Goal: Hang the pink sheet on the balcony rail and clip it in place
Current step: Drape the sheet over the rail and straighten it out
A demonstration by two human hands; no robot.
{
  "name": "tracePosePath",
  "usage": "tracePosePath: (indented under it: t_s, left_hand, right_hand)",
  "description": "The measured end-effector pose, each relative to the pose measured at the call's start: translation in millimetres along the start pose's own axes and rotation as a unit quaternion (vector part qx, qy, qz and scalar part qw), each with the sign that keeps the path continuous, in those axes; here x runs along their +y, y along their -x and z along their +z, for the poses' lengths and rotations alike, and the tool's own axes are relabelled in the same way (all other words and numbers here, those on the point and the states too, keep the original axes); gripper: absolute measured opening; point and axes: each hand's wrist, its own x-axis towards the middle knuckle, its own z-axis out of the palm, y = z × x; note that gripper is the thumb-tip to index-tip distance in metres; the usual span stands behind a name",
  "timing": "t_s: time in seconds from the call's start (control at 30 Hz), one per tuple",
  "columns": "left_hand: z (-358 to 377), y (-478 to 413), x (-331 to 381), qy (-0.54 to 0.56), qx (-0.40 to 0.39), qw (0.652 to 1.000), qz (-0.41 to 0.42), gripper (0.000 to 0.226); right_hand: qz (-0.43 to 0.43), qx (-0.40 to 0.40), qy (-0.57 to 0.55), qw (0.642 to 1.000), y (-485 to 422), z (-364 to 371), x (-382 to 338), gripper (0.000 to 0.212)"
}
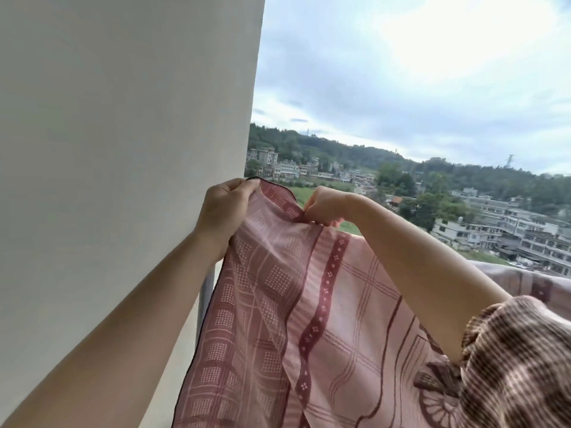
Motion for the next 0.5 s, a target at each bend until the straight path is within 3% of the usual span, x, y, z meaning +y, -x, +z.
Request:
tracePosePath:
  t_s: [0.07, 0.13, 0.2, 0.27, 0.3, 0.37, 0.43, 0.5]
  left_hand:
    - [-10.9, -0.1, -10.1, 0.000, -0.006, 1.000, -0.021, 0.019]
    - [-23.9, 2.5, -22.7, 0.003, -0.019, 0.998, -0.058, 0.031]
    - [-35.8, 3.9, -31.1, 0.008, -0.044, 0.996, -0.074, 0.038]
    - [-45.3, 5.2, -32.9, 0.036, -0.054, 0.996, -0.068, 0.036]
    - [-51.3, 4.5, -34.4, 0.057, -0.049, 0.995, -0.073, 0.035]
    - [-66.0, 6.3, -41.2, 0.061, -0.033, 0.993, -0.100, 0.033]
    - [-82.5, 12.5, -57.5, 0.008, -0.027, 0.990, -0.138, 0.026]
    - [-94.9, 20.1, -72.1, -0.033, -0.048, 0.982, -0.180, 0.018]
  right_hand:
    - [0.021, -0.074, 0.083, 0.994, -3.7, -11.4, -7.7, 0.024]
    - [0.022, -0.091, 0.074, 0.993, -7.9, -28.8, -17.7, 0.021]
    - [-0.004, -0.004, -0.054, 0.999, -22.3, -46.7, -32.3, 0.012]
    - [-0.077, 0.124, -0.181, 0.973, -37.1, -50.1, -53.3, 0.013]
    - [-0.109, 0.141, -0.186, 0.966, -44.1, -44.7, -63.5, 0.016]
    - [-0.133, 0.049, -0.072, 0.987, -54.0, -16.7, -76.5, 0.018]
    - [-0.073, -0.099, 0.072, 0.990, -60.0, 10.4, -76.4, 0.014]
    - [-0.029, -0.161, 0.093, 0.982, -64.3, 21.1, -72.0, 0.009]
